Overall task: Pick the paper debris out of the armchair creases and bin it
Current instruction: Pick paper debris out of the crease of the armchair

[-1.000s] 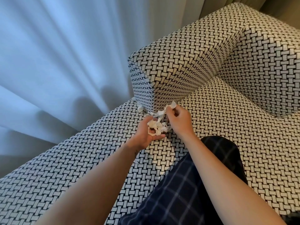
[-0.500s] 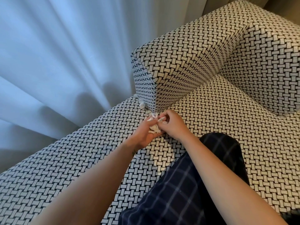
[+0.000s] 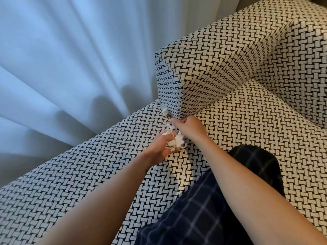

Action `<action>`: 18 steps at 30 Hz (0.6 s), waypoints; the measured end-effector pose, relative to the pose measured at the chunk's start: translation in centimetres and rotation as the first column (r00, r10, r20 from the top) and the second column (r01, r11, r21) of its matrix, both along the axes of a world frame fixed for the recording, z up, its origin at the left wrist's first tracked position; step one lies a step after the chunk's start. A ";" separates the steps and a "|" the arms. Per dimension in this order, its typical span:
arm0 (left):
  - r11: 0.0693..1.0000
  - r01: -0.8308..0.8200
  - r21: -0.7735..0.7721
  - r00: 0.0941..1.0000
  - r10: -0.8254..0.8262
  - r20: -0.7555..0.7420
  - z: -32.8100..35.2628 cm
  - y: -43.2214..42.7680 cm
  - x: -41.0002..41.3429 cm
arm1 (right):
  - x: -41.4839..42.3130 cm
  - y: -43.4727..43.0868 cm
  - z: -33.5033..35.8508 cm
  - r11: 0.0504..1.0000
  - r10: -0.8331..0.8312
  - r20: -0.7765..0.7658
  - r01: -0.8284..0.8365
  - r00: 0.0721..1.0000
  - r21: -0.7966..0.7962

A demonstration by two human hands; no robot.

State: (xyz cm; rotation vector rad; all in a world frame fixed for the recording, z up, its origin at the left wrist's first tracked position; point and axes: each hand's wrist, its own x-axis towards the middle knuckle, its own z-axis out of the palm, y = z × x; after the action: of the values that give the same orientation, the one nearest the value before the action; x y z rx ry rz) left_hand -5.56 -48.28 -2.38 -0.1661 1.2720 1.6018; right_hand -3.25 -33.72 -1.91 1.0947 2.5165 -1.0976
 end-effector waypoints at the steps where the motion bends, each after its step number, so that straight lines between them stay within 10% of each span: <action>1: 1.000 0.002 0.003 1.000 -0.002 0.010 0.1 -0.1 0.0 | -0.6 -0.3 -0.1 0.998 -0.004 0.034 0.002 0.999 0.067; 5: 1.000 -0.017 -0.004 0.998 0.017 0.063 -0.2 -0.1 -0.3 | -1.1 -0.2 -1.0 0.990 -0.067 0.035 0.062 0.997 0.127; 12: 1.000 -0.003 0.005 0.993 0.003 0.120 -0.2 0.0 -0.7 | 2.1 2.1 0.4 0.884 -0.107 -0.126 0.036 0.986 -0.467; 18: 0.999 -0.049 0.013 0.992 0.047 0.120 0.0 0.5 -0.2 | 3.6 2.0 2.0 0.867 -0.071 -0.206 -0.042 0.976 -0.497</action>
State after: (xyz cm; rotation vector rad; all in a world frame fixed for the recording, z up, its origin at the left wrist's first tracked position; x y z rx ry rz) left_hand -5.80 -47.74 -2.36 -0.2807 1.1700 1.6182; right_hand 0.39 -31.77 0.12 0.8808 2.1594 -1.8290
